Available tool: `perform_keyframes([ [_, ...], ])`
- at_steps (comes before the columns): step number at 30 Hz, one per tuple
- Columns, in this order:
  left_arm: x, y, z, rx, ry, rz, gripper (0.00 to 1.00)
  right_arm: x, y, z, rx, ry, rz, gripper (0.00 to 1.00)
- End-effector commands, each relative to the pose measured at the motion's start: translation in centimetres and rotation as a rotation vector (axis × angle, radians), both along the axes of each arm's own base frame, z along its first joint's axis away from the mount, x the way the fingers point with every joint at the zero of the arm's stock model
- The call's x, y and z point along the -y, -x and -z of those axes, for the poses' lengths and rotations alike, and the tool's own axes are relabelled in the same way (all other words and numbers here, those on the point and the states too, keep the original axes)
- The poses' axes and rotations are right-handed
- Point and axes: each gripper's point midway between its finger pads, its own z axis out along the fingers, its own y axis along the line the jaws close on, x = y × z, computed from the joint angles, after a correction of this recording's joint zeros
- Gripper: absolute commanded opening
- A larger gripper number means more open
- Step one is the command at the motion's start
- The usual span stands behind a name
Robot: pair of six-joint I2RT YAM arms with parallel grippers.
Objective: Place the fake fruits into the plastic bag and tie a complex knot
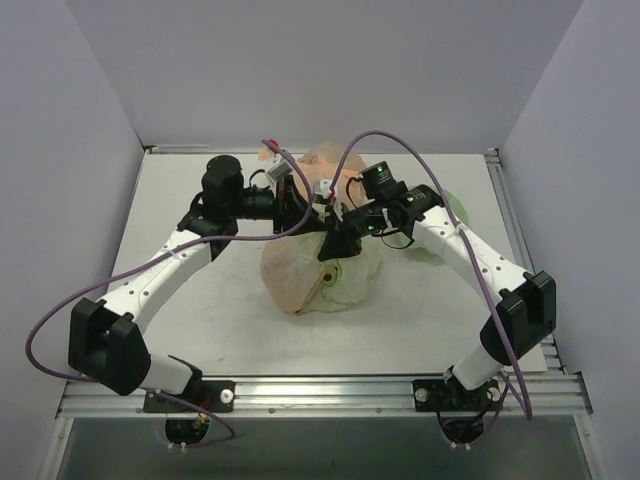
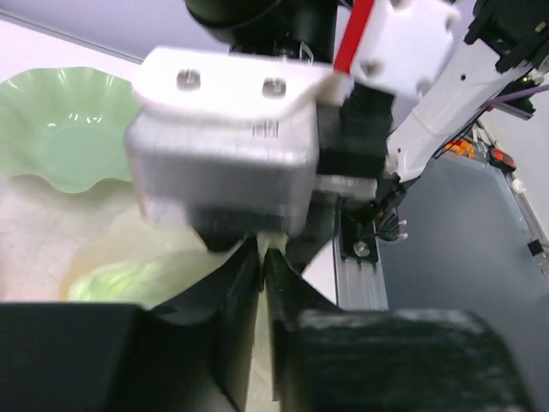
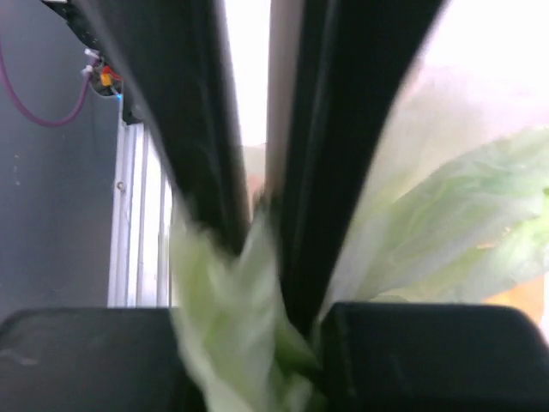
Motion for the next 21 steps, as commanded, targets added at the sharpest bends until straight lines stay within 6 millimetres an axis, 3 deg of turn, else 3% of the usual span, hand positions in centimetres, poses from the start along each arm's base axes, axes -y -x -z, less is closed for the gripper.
perform_keyframes([
  [1,-1.5,-0.7,-1.7,0.026,0.013,-0.040,0.30,-0.6,-0.4,-1.1,0.065,-0.043,-0.041,0.00],
  [4,-4.7,-1.6,-2.3,0.003,0.014,-0.088,0.48,0.0,-0.4,-1.1,0.071,-0.045,-0.033,0.00],
  [7,-7.2,-1.8,-2.5,0.026,-0.003,-0.136,0.55,0.3,-0.2,-1.2,0.081,-0.050,-0.037,0.00],
  [10,-8.1,-2.5,-1.9,0.043,-0.038,-0.195,0.57,0.4,0.3,-1.4,0.106,-0.067,-0.068,0.00],
  [16,-7.4,-5.7,-1.9,0.017,-0.029,-0.209,0.62,0.4,1.6,-1.1,0.236,-0.068,-0.163,0.00],
  [19,-6.3,-6.1,-2.4,0.003,-0.004,-0.161,0.66,0.3,1.6,-1.0,0.280,-0.061,-0.195,0.00],
  [21,-5.3,-5.4,-2.1,-0.030,-0.003,-0.104,0.73,0.2,1.7,-0.9,0.291,-0.055,-0.212,0.00],
])
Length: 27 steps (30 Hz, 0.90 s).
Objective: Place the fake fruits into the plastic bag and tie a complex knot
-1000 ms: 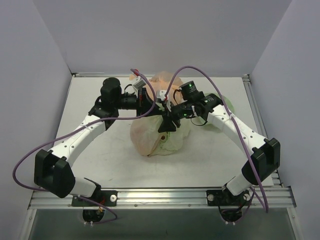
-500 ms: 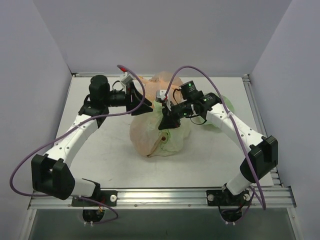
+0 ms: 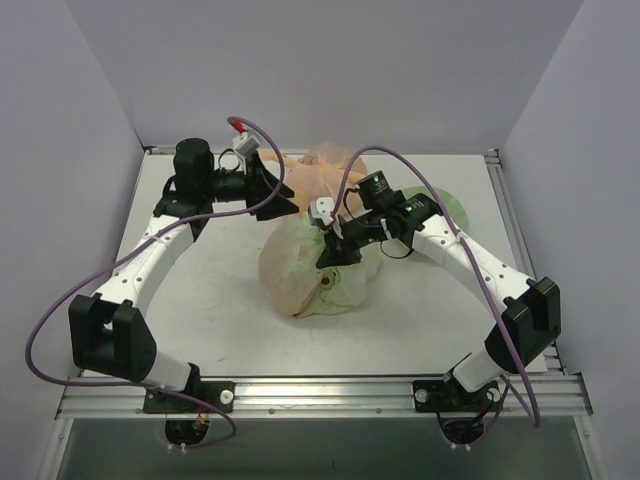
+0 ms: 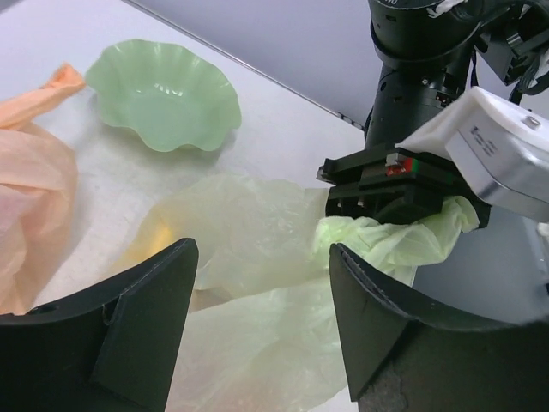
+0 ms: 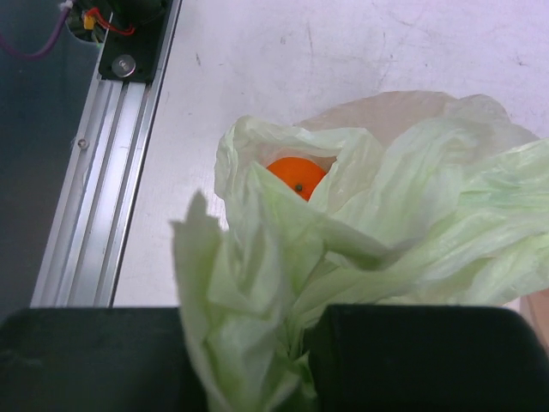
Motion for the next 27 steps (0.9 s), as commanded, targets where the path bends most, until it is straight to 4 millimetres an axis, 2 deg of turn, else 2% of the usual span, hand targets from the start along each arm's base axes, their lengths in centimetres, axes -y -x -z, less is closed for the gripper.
perform_keyframes([
  [1,1.8,1.2,-2.1,0.025,0.039,0.107,0.74,0.0,0.8,-1.6,0.091,-0.029,-0.066,0.00],
  [6,2.9,3.7,-1.4,-0.035,0.054,0.206,0.75,0.0,0.7,-1.4,0.104,-0.016,-0.069,0.00],
  [9,3.0,4.1,-0.8,-0.061,0.057,0.214,0.73,0.2,0.7,-1.2,0.106,-0.009,-0.069,0.00],
  [12,3.2,4.2,-0.6,-0.071,0.060,0.226,0.53,0.3,0.7,-1.1,0.109,-0.004,-0.066,0.00],
  [13,3.1,4.1,-0.6,-0.073,0.059,0.224,0.36,0.3,0.7,-1.2,0.112,-0.004,-0.063,0.00],
  [15,2.9,3.5,-0.8,-0.059,0.056,0.210,0.20,0.5,0.5,-1.0,0.108,0.010,-0.041,0.00],
  [16,2.7,2.9,-0.9,-0.052,0.053,0.178,0.02,0.6,0.5,-1.0,0.072,0.021,-0.009,0.00],
  [19,1.1,0.6,-2.0,-0.012,0.059,0.085,0.00,1.2,-0.8,-0.5,-0.039,0.059,0.122,0.00],
  [21,0.3,-0.6,-3.0,0.023,0.065,0.038,0.00,1.7,-1.6,-0.6,-0.227,0.057,0.267,0.00],
  [22,0.3,-0.8,-4.3,0.062,0.071,0.033,0.00,1.7,-1.8,-0.6,-0.303,0.049,0.308,0.00],
  [25,0.4,-1.6,-5.9,0.109,0.080,0.002,0.00,1.7,-2.7,-1.8,-0.553,-0.013,0.469,0.00],
  [26,0.4,-2.0,-6.8,0.135,0.085,-0.019,0.00,1.4,-3.4,-2.8,-0.586,-0.066,0.499,0.00],
  [27,0.7,-2.1,-7.5,0.150,0.091,-0.025,0.00,1.4,-3.7,-3.5,-0.703,-0.094,0.568,0.00],
])
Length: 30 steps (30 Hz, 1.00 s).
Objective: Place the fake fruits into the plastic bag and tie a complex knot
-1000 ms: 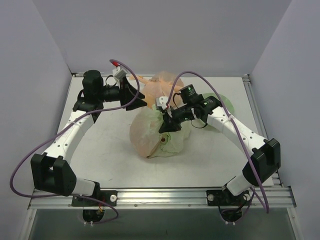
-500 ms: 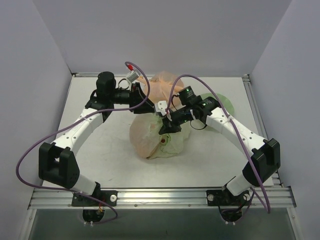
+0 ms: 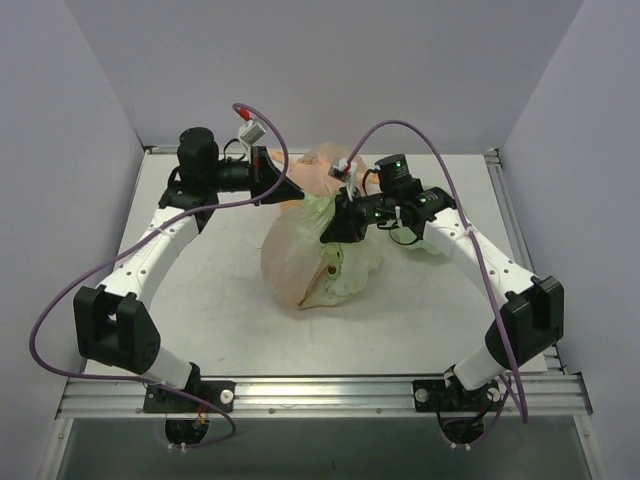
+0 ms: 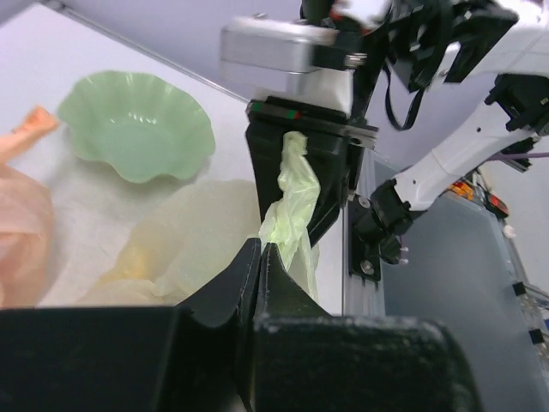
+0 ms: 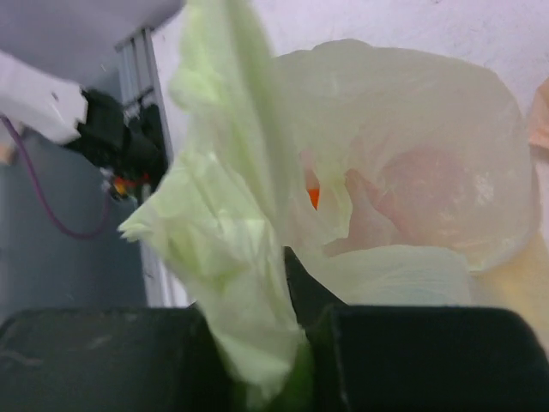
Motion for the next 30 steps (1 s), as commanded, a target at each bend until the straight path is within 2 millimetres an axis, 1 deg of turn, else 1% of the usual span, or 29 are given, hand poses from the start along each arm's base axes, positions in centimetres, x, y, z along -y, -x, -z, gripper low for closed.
perform_keyframes([
  [1,-0.8,-2.6,-6.4,0.222,0.052,-0.124,0.00,0.2,0.9,-1.8,-0.447,-0.121,0.235,0.00],
  [2,-0.8,-2.5,-7.4,0.238,0.055,-0.134,0.00,0.1,0.8,-2.3,-0.490,-0.155,0.264,0.00],
  [3,-0.7,-2.9,-7.7,0.258,0.047,-0.152,0.00,-0.4,0.3,-3.4,-0.501,-0.211,0.276,0.00],
  [4,-0.3,-2.6,-7.9,0.267,0.040,-0.150,0.00,-0.8,0.5,-4.5,-0.651,-0.256,0.331,0.00],
  [5,-0.3,-2.4,-8.0,0.286,0.020,-0.157,0.00,-1.1,0.2,-4.9,-0.663,-0.316,0.339,0.00],
  [7,0.1,-2.1,-8.2,0.287,-0.009,-0.194,0.00,-0.8,-0.3,-5.5,-0.718,-0.357,0.410,0.00],
  [8,0.0,-1.5,-8.0,0.289,-0.036,-0.205,0.00,-0.5,-0.7,-5.1,-0.748,-0.358,0.456,0.00],
  [10,-0.2,-1.3,-7.1,0.272,-0.066,-0.237,0.00,0.0,-1.8,-5.3,-0.803,-0.386,0.523,0.00],
  [11,-0.2,-0.2,-7.3,0.272,-0.070,-0.232,0.00,0.0,-1.9,-5.4,-0.823,-0.388,0.538,0.00],
  [14,0.1,1.2,-5.5,0.246,-0.102,-0.232,0.00,-0.1,-2.1,-5.9,-0.850,-0.409,0.568,0.00],
  [15,0.1,2.2,-5.8,0.252,-0.097,-0.224,0.00,-0.1,-2.2,-6.0,-0.855,-0.413,0.580,0.00],
  [16,0.2,2.7,-4.9,0.236,-0.108,-0.220,0.00,0.1,-2.2,-6.4,-0.848,-0.423,0.592,0.00],
  [17,0.0,3.7,-5.3,0.237,-0.098,-0.216,0.00,0.2,-2.1,-6.5,-0.856,-0.422,0.605,0.00],
  [19,0.1,5.4,-4.8,0.206,-0.086,-0.165,0.00,0.6,-2.0,-6.4,-0.859,-0.421,0.631,0.00],
  [20,0.1,6.8,-3.6,0.165,-0.098,-0.131,0.00,0.8,-2.1,-5.8,-0.867,-0.415,0.660,0.00],
  [21,0.7,8.1,-2.6,0.140,-0.107,-0.088,0.00,0.8,-2.0,-5.5,-0.874,-0.412,0.668,0.00],
  [22,1.0,9.0,-1.7,0.121,-0.115,-0.070,0.00,1.0,-1.7,-4.5,-0.890,-0.400,0.684,0.00],
  [23,1.2,10.0,0.4,0.082,-0.138,-0.052,0.00,1.1,-1.7,-3.9,-0.899,-0.393,0.698,0.00],
  [24,1.9,10.5,1.6,0.061,-0.162,-0.056,0.00,1.3,-1.7,-3.3,-0.901,-0.385,0.702,0.00],
  [25,2.1,10.7,2.8,0.031,-0.179,-0.053,0.00,1.4,-1.6,-2.9,-0.896,-0.378,0.703,0.00],
  [26,2.6,10.6,4.6,-0.010,-0.209,-0.047,0.00,1.6,-1.5,-2.1,-0.899,-0.370,0.711,0.00],
  [27,2.8,10.2,6.6,-0.043,-0.252,-0.079,0.00,1.8,-1.4,-1.5,-0.898,-0.364,0.709,0.00],
  [28,3.3,10.5,8.1,-0.074,-0.273,-0.067,0.00,2.2,-1.4,-1.1,-0.870,-0.362,0.705,0.00],
  [29,4.0,10.0,9.4,-0.100,-0.286,-0.064,0.00,2.6,-1.1,0.3,-0.860,-0.342,0.709,0.00],
  [30,4.4,9.9,10.5,-0.118,-0.302,-0.066,0.00,3.1,-1.0,1.0,-0.852,-0.332,0.719,0.00],
])
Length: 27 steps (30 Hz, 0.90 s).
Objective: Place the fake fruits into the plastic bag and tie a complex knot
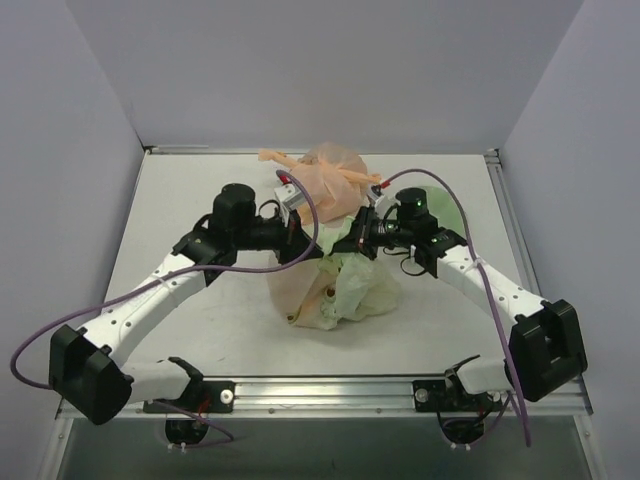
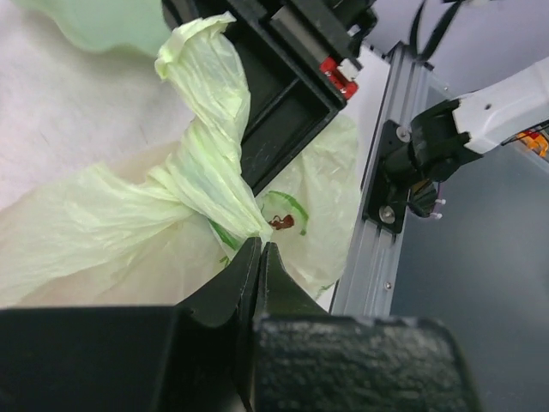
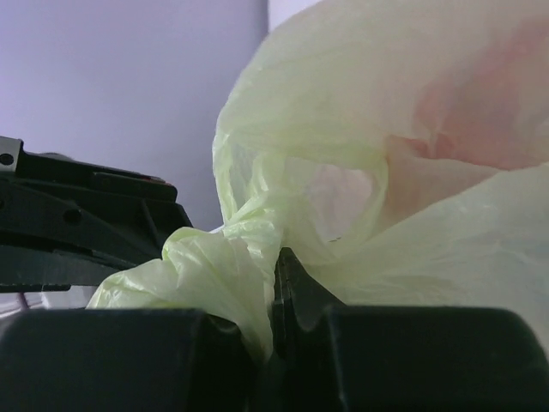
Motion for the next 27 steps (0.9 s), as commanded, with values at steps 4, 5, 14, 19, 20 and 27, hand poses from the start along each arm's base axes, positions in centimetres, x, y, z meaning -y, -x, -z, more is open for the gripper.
perform_keyframes([
  [4,2.3,-1.4,6.1,-0.151,-0.082,-0.070,0.00,4.3,-1.3,2.9,0.131,0.076,0.102,0.03],
  [5,2.5,-2.1,6.8,-0.151,-0.094,-0.083,0.00,5.1,-1.1,3.6,0.147,0.109,0.088,0.08],
  [14,4.3,-3.6,4.5,-0.081,-0.027,-0.029,0.00,7.7,1.2,4.4,0.371,0.278,-0.132,0.47],
  [19,4.5,-2.9,2.9,-0.102,0.011,0.017,0.00,8.7,-0.2,3.6,0.642,0.421,-0.251,0.66],
  [20,4.5,-2.8,2.6,-0.106,0.017,0.021,0.00,9.0,-0.2,3.6,0.659,0.447,-0.270,0.68],
  [27,3.7,-2.7,1.8,-0.118,0.005,0.025,0.00,10.3,-2.8,2.1,0.970,0.601,-0.444,0.75],
])
